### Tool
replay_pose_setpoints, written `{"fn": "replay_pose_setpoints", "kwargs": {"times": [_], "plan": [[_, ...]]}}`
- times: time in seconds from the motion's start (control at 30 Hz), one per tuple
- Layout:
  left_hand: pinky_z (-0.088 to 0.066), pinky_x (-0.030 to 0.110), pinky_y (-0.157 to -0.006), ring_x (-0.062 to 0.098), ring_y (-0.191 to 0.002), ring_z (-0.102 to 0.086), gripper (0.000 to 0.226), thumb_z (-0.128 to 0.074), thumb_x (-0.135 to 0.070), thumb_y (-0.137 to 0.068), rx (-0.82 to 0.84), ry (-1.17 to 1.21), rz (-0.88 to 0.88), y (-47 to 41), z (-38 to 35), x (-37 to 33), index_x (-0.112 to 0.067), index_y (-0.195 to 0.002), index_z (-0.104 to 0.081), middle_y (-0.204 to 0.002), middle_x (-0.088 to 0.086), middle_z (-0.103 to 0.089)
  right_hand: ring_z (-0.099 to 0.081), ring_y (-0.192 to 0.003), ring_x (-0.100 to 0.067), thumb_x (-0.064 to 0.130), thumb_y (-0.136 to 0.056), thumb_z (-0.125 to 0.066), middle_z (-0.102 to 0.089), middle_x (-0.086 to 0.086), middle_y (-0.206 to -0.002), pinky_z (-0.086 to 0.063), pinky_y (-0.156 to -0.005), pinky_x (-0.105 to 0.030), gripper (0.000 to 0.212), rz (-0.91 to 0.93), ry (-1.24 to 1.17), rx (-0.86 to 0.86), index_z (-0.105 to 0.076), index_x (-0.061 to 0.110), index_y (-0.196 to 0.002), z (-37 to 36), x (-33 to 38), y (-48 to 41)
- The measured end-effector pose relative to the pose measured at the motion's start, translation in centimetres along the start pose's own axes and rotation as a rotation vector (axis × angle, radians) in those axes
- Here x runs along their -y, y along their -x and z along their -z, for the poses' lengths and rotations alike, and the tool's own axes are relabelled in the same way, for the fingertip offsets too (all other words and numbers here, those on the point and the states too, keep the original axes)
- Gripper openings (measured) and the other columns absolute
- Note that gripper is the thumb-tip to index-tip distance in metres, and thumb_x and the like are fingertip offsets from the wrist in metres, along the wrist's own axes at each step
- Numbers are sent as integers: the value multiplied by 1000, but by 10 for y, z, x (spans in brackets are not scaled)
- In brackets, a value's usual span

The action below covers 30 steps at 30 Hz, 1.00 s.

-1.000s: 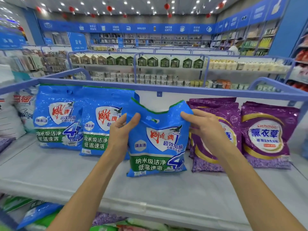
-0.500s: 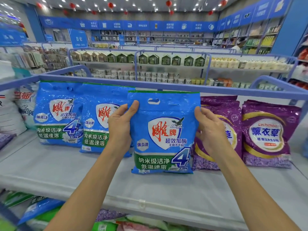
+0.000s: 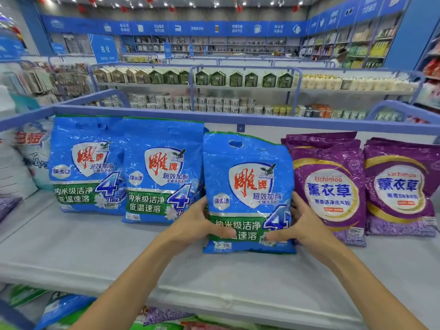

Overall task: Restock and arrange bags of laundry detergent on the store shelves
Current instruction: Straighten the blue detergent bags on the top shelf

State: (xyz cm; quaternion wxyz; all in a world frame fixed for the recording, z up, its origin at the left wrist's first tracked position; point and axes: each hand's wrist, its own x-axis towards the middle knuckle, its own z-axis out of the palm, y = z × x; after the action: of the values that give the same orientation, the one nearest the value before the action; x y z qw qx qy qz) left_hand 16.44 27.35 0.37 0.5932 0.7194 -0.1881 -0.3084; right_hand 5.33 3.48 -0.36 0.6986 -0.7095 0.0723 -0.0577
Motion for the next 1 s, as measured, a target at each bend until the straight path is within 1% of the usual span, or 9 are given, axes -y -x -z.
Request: {"fn": "replay_pose_setpoints", "kwargs": {"times": [0.13,0.23,0.3,0.5,0.63,0.7,0.77,0.83,1.0], "plan": [[-60,36,-85,21,-94,-76,54,-83,11,-67,-38,135,-28,6,5,-4,-10,-113,-64,-101,4,-79,-76,-92,-32,11,-31,-103,-76,-18,-109,-63,-70,-40,97,-6,-189,-53,-64,5,-120,-16,-4,1],[-59,24,-69,19,-83,-77,34,-78,9,-75,-62,238,-36,17,13,-10,-4,-105,-68,-95,7,-80,-77,-85,-30,9,-61,-87,-77,-17,-108,-65,-75,-45,60,4,-341,-107,-66,9,-118,-38,7,4],[-59,24,-69,20,-85,-77,30,-77,6,-79,-84,257,-54,28,20,-10,-3,-106,-68,-96,8,-79,-77,-84,-30,8,-70,-75,-77,-16,-108,-64,-77,-46,48,8,-381,-101,-66,11,-117,-53,11,7],[-57,41,-96,31,-102,-74,43,-81,-2,-79,-234,306,-63,70,51,8,1,-120,-66,-110,13,-77,-77,-86,-29,46,-33,-101,-79,-13,-100,-64,-76,-42,90,48,-261,-50,-70,8,-108,-101,4,0],[-54,46,-101,31,-107,-72,83,-96,-18,-61,-352,355,-63,102,88,19,-3,-133,-58,-118,12,-74,-76,-67,-23,10,-64,-79,-79,-9,-84,-64,-60,-37,39,-20,-330,2,-69,7,-101,-152,14,-6],[-53,47,-101,32,-106,-73,64,-90,-11,-68,-377,366,-70,113,107,23,-3,-126,-63,-115,13,-76,-76,-67,-25,-1,-72,-75,-79,-11,-85,-63,-59,-38,33,-72,-348,31,-69,6,-104,-177,16,-12],[-56,49,-96,34,-99,-75,35,-77,3,-80,-411,392,-47,121,129,27,-2,-114,-69,-107,17,-77,-77,-80,-29,2,-72,-78,-79,-13,-97,-64,-72,-45,43,-80,-357,61,-68,6,-114,-204,19,-20],[-56,54,-94,37,-96,-75,33,-73,6,-81,-444,403,-42,127,152,29,-1,-112,-69,-105,19,-77,-77,-91,-31,12,-59,-89,-78,-13,-105,-61,-85,-49,75,-120,-307,71,-62,6,-129,-227,21,-30],[-63,44,-76,32,-81,-77,26,-73,6,-82,-479,337,-57,140,229,39,-6,-105,-70,-96,16,-78,-76,-92,-18,45,-44,-102,-79,-3,-103,-61,-81,-36,85,-138,145,84,-68,12,-115,-295,24,-57]]}}
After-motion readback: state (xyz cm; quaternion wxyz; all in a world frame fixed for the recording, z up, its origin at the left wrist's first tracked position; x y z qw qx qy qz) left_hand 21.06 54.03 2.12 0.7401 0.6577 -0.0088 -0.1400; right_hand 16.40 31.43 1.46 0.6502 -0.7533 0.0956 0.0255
